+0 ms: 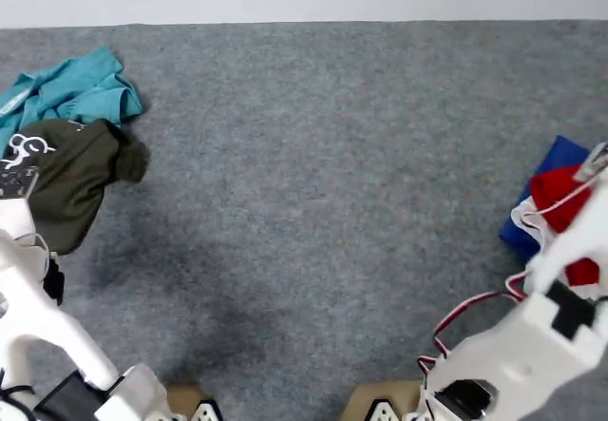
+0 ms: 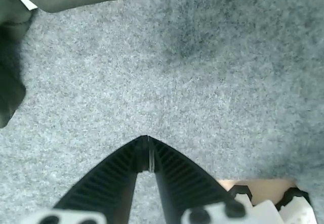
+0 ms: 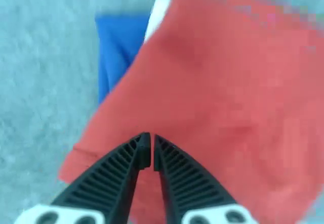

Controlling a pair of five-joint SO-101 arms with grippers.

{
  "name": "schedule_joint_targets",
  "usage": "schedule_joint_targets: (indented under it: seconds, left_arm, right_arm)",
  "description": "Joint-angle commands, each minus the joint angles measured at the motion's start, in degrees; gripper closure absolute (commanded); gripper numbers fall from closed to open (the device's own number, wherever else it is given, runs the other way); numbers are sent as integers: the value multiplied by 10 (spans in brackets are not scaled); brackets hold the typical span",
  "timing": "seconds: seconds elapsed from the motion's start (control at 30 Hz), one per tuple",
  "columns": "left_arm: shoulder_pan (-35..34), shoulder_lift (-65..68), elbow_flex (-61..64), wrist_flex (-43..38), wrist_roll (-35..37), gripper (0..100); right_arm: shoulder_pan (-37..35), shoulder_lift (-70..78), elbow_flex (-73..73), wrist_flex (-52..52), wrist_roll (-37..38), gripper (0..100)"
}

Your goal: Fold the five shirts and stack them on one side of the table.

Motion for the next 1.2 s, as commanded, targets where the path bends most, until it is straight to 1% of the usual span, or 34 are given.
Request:
schedule_joint_targets:
  seconds: [0.0, 0.13, 0.23, 0.47, 0.57, 0.67, 0.77, 0.87, 0.97, 1.17]
  left_arm:
    - [3, -21, -4, -4, -1, 996]
    - [3, -21, -4, -4, -1, 996]
    - [3, -21, -4, -4, -1, 996]
    - [3, -21, -7, -4, -1, 996]
    - [3, -21, -7, -4, -1, 996]
    - [3, -21, -7, -4, -1, 996]
    - [3, -21, -7, -4, -1, 996]
    - [3, -21, -7, -4, -1, 996]
    - [3, -21, -7, 1, -1, 996]
    - [3, -21, -7, 15, -1, 996]
  right_arm:
    - [-33, 45, -29, 22, -52, 990]
    - [-58, 108, -33, 21, -60, 990]
    - [-73, 109, -33, 24, -59, 990]
    - [-57, 2, -33, 27, -55, 990]
    - [-50, -53, -30, 29, -17, 990]
    - [-44, -101, -30, 58, -1, 990]
    - [-44, -128, -29, 116, -1, 990]
    - [-30, -134, -29, 174, -2, 990]
    - [-5, -125, -24, 200, -4, 990]
    - [53, -64, 45, 141, -4, 990]
